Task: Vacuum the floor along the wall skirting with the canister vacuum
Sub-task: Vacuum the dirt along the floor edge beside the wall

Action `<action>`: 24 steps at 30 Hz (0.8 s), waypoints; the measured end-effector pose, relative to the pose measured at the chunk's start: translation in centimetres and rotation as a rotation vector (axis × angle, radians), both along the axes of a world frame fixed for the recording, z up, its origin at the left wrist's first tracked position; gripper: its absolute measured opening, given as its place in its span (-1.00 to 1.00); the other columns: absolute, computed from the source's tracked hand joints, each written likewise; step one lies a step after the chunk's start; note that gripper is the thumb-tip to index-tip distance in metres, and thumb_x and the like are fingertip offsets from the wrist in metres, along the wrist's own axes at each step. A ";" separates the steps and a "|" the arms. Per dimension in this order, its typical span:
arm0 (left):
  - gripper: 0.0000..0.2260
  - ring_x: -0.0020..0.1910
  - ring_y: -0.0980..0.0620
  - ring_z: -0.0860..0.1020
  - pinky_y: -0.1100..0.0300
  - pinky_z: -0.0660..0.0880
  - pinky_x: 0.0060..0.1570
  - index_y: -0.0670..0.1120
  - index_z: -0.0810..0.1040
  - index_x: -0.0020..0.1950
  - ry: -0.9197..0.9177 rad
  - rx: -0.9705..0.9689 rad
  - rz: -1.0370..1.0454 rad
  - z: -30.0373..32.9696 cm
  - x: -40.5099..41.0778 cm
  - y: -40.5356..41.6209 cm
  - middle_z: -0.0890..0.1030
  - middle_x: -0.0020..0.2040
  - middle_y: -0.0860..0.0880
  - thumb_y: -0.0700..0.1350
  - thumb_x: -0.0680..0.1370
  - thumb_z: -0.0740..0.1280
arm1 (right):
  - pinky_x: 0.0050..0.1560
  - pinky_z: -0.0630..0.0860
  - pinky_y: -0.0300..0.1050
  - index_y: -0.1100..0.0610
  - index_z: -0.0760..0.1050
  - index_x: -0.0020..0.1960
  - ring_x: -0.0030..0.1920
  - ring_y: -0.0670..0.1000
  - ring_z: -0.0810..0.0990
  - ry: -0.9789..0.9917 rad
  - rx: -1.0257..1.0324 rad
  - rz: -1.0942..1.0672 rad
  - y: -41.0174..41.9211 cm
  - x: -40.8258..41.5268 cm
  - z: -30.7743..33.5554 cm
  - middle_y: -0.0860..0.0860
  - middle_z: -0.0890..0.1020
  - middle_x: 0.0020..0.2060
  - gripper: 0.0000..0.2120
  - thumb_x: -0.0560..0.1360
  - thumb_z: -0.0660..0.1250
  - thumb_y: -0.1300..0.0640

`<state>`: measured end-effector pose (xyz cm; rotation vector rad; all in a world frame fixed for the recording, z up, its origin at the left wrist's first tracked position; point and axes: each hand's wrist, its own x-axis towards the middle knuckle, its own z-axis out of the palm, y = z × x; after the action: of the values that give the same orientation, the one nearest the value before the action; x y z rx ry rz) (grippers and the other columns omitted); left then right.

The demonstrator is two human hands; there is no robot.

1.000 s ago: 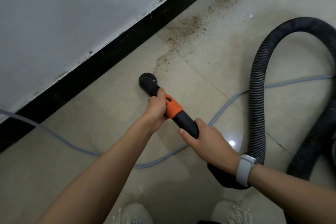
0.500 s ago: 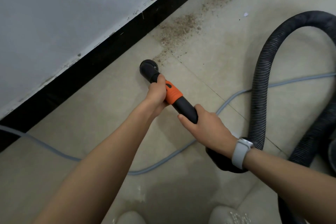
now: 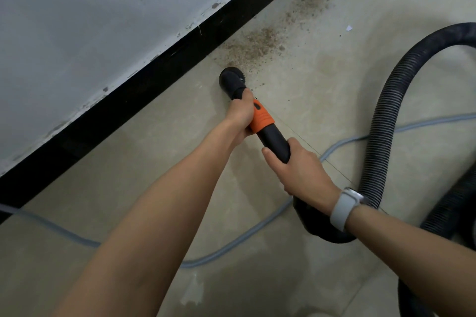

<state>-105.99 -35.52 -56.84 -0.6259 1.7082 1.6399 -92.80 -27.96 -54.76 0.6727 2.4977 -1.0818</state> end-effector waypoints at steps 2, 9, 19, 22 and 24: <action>-0.56 -0.01 -0.09 0.52 -0.01 0.54 -0.05 -0.22 0.30 0.37 -0.003 0.001 0.023 0.0 -0.5 -0.5 0.50 0.10 -0.18 0.07 0.65 0.06 | -0.22 0.60 0.07 0.07 0.33 -0.05 -0.32 0.13 0.60 0.001 -0.012 0.031 -0.1 -0.6 0.1 0.06 0.57 -0.29 -0.64 0.49 0.20 -0.24; -0.57 0.17 -0.14 0.50 -0.02 0.49 0.04 -0.25 0.32 0.37 -0.032 -0.031 0.168 -0.1 4.8 -4.4 0.50 0.18 -0.19 0.04 0.65 0.06 | -0.23 0.48 -0.04 0.05 0.29 -0.07 -0.23 0.11 0.56 -0.049 0.022 0.218 -2.0 3.4 0.7 0.01 0.52 -0.29 -0.66 0.50 0.20 -0.23; -0.56 0.00 -0.07 0.52 0.01 0.47 -0.07 -0.28 0.32 0.34 -0.103 -0.033 0.320 0.0 12.5 -9.0 0.52 0.03 -0.18 0.04 0.65 0.07 | -0.19 0.46 -0.05 0.05 0.29 -0.04 -0.22 0.07 0.53 -0.085 -0.018 0.399 -3.9 8.9 1.7 -0.05 0.44 -0.32 -0.67 0.52 0.20 -0.23; -0.55 -0.01 -0.06 0.51 0.00 0.48 -0.04 -0.28 0.29 0.37 -0.109 -0.023 0.313 0.0 12.9 -8.1 0.49 0.07 -0.19 0.05 0.65 0.08 | -0.21 0.45 -0.06 0.03 0.28 -0.07 -0.25 0.06 0.51 -0.091 -0.004 0.374 -3.1 9.5 1.9 -0.09 0.42 -0.36 -0.67 0.51 0.20 -0.23; -0.55 0.04 -0.08 0.50 -0.03 0.50 0.04 -0.29 0.27 0.38 -0.112 -0.016 0.303 0.2 12.9 -7.1 0.48 0.10 -0.20 0.04 0.65 0.07 | -0.23 0.44 -0.06 0.02 0.28 -0.07 -0.26 0.06 0.51 -0.089 0.025 0.355 -2.5 9.7 2.2 -0.09 0.43 -0.35 -0.68 0.51 0.20 -0.24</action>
<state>-93.08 -42.60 -56.61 -1.0054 1.6066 1.7584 -83.07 -30.50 -52.61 0.2605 2.4341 -0.8715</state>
